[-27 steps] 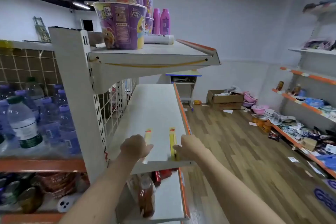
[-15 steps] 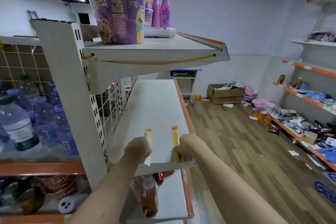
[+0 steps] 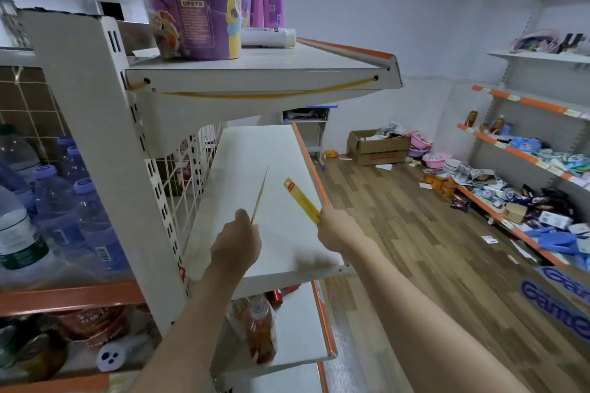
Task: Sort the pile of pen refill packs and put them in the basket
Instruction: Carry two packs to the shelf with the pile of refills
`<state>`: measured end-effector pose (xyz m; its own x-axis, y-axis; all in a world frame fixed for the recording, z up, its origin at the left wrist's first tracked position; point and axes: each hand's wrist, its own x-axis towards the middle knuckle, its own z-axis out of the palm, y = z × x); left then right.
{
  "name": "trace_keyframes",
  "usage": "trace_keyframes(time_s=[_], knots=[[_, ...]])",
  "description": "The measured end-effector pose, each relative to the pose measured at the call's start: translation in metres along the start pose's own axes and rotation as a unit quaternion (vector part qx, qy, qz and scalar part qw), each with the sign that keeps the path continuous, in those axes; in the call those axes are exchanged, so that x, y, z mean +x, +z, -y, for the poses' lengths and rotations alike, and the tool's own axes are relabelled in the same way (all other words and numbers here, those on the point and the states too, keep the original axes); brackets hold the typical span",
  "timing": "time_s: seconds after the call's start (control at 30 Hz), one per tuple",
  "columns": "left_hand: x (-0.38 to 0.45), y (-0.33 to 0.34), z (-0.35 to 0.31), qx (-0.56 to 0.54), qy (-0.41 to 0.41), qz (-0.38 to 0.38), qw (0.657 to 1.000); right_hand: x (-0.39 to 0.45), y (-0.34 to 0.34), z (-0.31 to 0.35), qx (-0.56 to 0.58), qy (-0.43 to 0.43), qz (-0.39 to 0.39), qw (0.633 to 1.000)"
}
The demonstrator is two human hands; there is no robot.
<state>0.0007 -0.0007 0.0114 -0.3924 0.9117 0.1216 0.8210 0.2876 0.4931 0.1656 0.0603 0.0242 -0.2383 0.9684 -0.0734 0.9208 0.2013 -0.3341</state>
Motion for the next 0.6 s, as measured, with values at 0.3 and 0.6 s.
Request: trace_keyframes(time_s=[0.3, 0.6], knots=[[-0.077, 0.029, -0.049, -0.241, 0.039, -0.009, 0.970, -0.099, 0.004, -0.080, 0.171, 0.071, -0.174, 0.967], [-0.122, 0.107, -0.142, -0.244, 0.134, 0.062, 0.958, -0.165, -0.005, -0.209, 0.170, 0.198, -0.253, 0.932]])
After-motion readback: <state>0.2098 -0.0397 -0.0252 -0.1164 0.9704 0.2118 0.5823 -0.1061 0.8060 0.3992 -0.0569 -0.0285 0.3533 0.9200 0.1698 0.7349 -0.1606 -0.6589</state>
